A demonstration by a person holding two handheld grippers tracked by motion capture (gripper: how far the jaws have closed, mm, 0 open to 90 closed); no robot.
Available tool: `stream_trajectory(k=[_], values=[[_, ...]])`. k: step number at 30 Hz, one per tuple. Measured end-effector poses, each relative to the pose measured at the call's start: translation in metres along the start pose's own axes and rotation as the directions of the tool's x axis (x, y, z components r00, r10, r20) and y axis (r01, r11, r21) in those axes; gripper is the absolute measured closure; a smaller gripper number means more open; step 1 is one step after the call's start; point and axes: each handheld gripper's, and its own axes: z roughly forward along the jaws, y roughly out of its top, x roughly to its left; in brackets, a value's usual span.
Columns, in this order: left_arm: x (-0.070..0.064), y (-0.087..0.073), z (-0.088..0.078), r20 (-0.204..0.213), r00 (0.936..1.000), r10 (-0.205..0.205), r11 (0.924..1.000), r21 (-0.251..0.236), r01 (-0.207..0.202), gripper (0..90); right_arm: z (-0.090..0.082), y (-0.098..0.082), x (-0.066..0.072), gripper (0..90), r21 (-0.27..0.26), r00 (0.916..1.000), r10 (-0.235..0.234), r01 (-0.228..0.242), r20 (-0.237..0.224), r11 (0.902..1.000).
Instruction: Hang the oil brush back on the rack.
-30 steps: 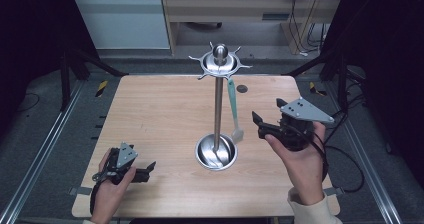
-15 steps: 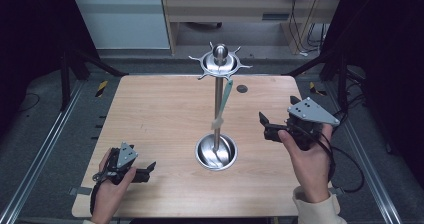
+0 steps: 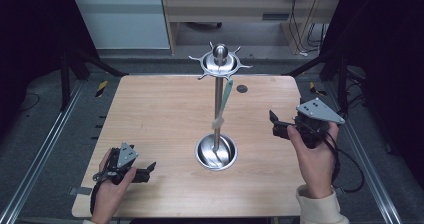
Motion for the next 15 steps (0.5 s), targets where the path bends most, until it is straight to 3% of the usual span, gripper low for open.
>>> stream_trajectory(k=[15], values=[[0.0, 0.0, 0.0, 0.002, 1.0, 0.002, 1.0, 0.001, -0.002, 3.6, 0.019, -0.027, -0.017, 7.8, 0.078, 0.9991, 0.03, -0.032, 0.031, 0.9965]])
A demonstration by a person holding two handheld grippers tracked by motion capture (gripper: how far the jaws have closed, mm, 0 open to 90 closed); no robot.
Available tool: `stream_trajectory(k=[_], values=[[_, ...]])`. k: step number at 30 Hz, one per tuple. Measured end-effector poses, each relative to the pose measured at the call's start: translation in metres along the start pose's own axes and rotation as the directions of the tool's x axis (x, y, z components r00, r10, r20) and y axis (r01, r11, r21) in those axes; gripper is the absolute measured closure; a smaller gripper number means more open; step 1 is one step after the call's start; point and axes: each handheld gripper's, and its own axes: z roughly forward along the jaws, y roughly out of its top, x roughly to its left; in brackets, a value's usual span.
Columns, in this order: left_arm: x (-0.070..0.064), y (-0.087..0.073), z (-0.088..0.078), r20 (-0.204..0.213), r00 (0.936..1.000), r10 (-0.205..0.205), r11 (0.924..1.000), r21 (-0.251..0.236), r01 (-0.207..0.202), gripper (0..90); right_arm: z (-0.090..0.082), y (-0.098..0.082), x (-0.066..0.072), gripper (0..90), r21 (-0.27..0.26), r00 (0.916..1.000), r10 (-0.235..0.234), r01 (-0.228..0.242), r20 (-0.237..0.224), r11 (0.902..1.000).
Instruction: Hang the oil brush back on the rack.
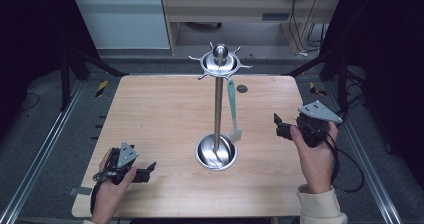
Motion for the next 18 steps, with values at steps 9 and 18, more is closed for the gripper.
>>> stream_trajectory(k=[9, 18], values=[[0.0, 0.0, 0.0, 0.001, 1.0, 0.001, 1.0, -0.001, -0.001, 3.6, 0.012, -0.016, -0.004, 8.8, 0.062, 0.9997, 0.011, -0.01, -0.022, 0.998], [0.0, 0.0, 0.0, 0.003, 1.0, 0.002, 1.0, -0.003, -0.002, 3.6, 0.024, -0.028, -0.002, 9.7, 0.117, 0.9991, 0.007, -0.002, -0.042, 0.9931]])
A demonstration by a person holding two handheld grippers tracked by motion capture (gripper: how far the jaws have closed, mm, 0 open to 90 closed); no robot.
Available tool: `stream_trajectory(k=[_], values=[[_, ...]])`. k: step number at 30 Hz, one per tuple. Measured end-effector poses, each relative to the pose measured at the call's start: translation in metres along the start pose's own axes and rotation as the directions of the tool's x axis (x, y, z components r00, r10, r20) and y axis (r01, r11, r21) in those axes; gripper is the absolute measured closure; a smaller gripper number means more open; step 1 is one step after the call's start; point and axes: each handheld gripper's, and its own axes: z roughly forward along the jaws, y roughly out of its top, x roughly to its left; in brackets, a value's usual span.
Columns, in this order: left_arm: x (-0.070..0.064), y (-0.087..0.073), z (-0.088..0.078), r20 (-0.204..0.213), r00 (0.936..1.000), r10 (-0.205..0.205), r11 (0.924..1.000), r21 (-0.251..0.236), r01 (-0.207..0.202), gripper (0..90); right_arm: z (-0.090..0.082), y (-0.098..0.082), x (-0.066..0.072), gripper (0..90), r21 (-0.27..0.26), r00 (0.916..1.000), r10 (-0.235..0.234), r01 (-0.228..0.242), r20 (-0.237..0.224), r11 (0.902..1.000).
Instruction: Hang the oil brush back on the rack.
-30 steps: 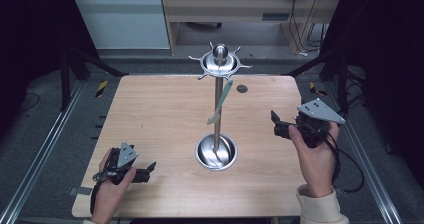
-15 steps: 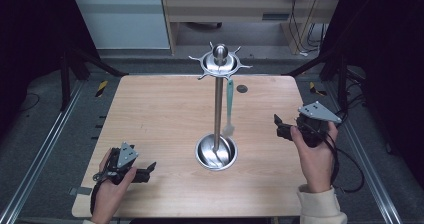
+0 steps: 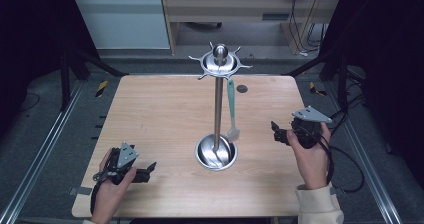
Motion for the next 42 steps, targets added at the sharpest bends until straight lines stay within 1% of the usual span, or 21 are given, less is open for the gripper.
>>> stream_trajectory(k=[7, 14, 15, 18, 27, 29, 31, 34, 39, 42], values=[[0.0, 0.0, 0.0, 0.002, 1.0, 0.0, 1.0, 0.0, 0.0, 3.6, 0.009, -0.008, 0.002, 9.9, 0.041, 0.9999, -0.005, 0.006, -0.014, 0.9992], [0.0, 0.0, 0.0, 0.001, 1.0, 0.0, 1.0, -0.001, 0.0, 3.6, 0.019, -0.016, 0.005, 9.8, 0.085, 0.9992, -0.013, 0.017, -0.039, 0.9962], [0.0, 0.0, 0.0, 0.002, 1.0, -0.001, 1.0, -0.002, 0.001, 3.6, 0.02, -0.017, 0.006, 9.8, 0.091, 0.9991, -0.008, 0.011, -0.041, 0.9958], [0.0, 0.0, 0.0, 0.001, 1.0, -0.001, 1.0, -0.002, 0.001, 3.6, 0.023, -0.02, 0.007, 9.8, 0.101, 0.9983, -0.021, 0.026, -0.054, 0.9946], [0.0, 0.0, 0.0, 0.003, 1.0, 0.0, 1.0, -0.002, 0.0, 3.6, 0.032, -0.027, 0.01, 9.8, 0.136, 0.9966, -0.019, 0.03, -0.081, 0.9903], [0.0, 0.0, 0.0, 0.002, 1.0, 0.0, 1.0, -0.002, 0.0, 3.5, 0.034, -0.029, 0.011, 9.8, 0.144, 0.9958, -0.008, 0.021, -0.091, 0.9894], [0.0, 0.0, 0.0, 0.003, 1.0, 0.001, 1.0, -0.002, -0.001, 3.6, 0.036, -0.032, 0.011, 9.8, 0.143, 0.9948, -0.011, 0.026, -0.101, 0.9893], [-0.001, 0.0, 0.0, 0.005, 1.0, 0.003, 1.0, -0.003, -0.003, 3.6, 0.04, -0.037, 0.011, 9.8, 0.16, 0.9938, 0.006, 0.012, -0.111, 0.9871], [-0.001, 0.0, 0.0, 0.006, 1.0, 0.005, 1.0, -0.002, -0.005, 3.6, 0.049, -0.046, 0.012, 9.8, 0.171, 0.9896, 0.017, 0.008, -0.143, 0.9853], [-0.001, 0.0, 0.001, 0.008, 0.9999, 0.007, 1.0, -0.001, -0.007, 3.5, 0.053, -0.051, 0.012, 9.9, 0.183, 0.9881, 0.027, 0.001, -0.152, 0.9831]])
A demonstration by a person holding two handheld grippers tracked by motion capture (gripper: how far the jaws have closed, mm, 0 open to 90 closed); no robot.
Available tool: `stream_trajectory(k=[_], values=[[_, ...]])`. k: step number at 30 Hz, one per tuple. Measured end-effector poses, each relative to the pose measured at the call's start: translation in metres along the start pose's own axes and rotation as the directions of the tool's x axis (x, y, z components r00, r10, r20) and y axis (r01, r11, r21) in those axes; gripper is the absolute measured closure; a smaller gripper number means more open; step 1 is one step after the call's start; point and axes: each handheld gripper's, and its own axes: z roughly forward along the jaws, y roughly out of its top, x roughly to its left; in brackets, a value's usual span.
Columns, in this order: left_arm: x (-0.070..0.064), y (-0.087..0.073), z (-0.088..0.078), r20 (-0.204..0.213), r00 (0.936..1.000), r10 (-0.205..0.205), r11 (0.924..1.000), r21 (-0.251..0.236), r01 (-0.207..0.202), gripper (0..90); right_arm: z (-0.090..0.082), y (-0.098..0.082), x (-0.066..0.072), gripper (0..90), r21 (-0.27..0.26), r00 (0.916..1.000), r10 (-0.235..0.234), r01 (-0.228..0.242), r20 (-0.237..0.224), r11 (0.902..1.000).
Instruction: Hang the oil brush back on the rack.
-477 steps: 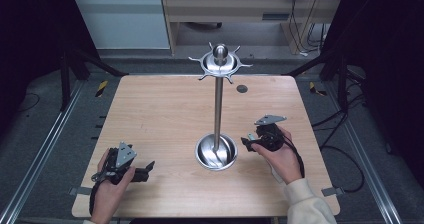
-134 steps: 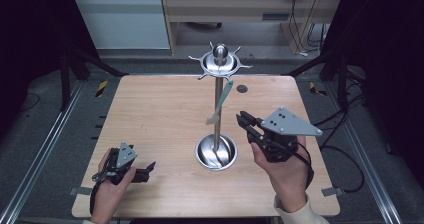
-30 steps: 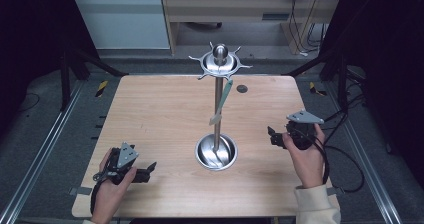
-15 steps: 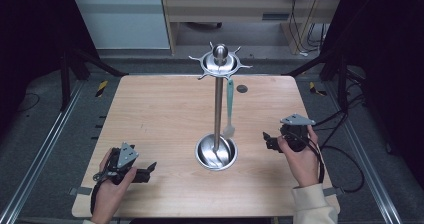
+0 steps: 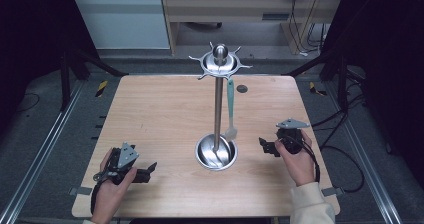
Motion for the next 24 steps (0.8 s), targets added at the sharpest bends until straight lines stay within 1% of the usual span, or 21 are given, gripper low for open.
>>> stream_trajectory(k=[2, 4, 6, 9, 12, 16, 19, 24], values=[[0.0, 0.0, 0.0, 0.0, 1.0, 0.002, 1.0, 0.002, -0.002, 3.5, 0.003, -0.002, 0.0, 9.9, 0.008, 0.9999, 0.011, -0.011, -0.005, 0.9999], [-0.001, 0.0, 0.001, 0.001, 1.0, 0.002, 1.0, 0.0, -0.002, 3.6, 0.006, -0.005, 0.0, 9.9, 0.014, 0.9999, 0.005, -0.005, -0.013, 0.9999], [-0.001, 0.0, 0.001, 0.001, 1.0, 0.003, 1.0, 0.001, -0.003, 3.6, 0.009, -0.007, 0.0, 9.9, 0.025, 0.9996, 0.014, -0.013, -0.023, 0.9996], [-0.001, 0.0, 0.001, 0.0, 1.0, 0.003, 1.0, 0.001, -0.003, 3.6, 0.016, -0.01, 0.001, 9.9, 0.039, 0.9993, 0.013, -0.012, -0.034, 0.9992], [-0.001, 0.0, 0.001, 0.0, 1.0, 0.005, 1.0, 0.003, -0.005, 3.5, 0.022, -0.013, 0.003, 9.9, 0.069, 0.999, 0.006, -0.003, -0.044, 0.9976], [-0.001, 0.0, 0.001, 0.001, 1.0, 0.006, 1.0, 0.004, -0.006, 3.5, 0.03, -0.016, 0.006, 9.9, 0.091, 0.9983, 0.002, 0.003, -0.059, 0.9958], [-0.001, 0.0, 0.001, 0.0, 1.0, 0.008, 1.0, 0.005, -0.008, 3.6, 0.034, -0.017, 0.008, 9.9, 0.112, 0.9979, -0.014, 0.021, -0.064, 0.9935], [-0.001, 0.0, 0.001, -0.001, 1.0, 0.008, 1.0, 0.005, -0.008, 3.5, 0.038, -0.018, 0.011, 9.4, 0.122, 0.997, -0.026, 0.034, -0.073, 0.992]])
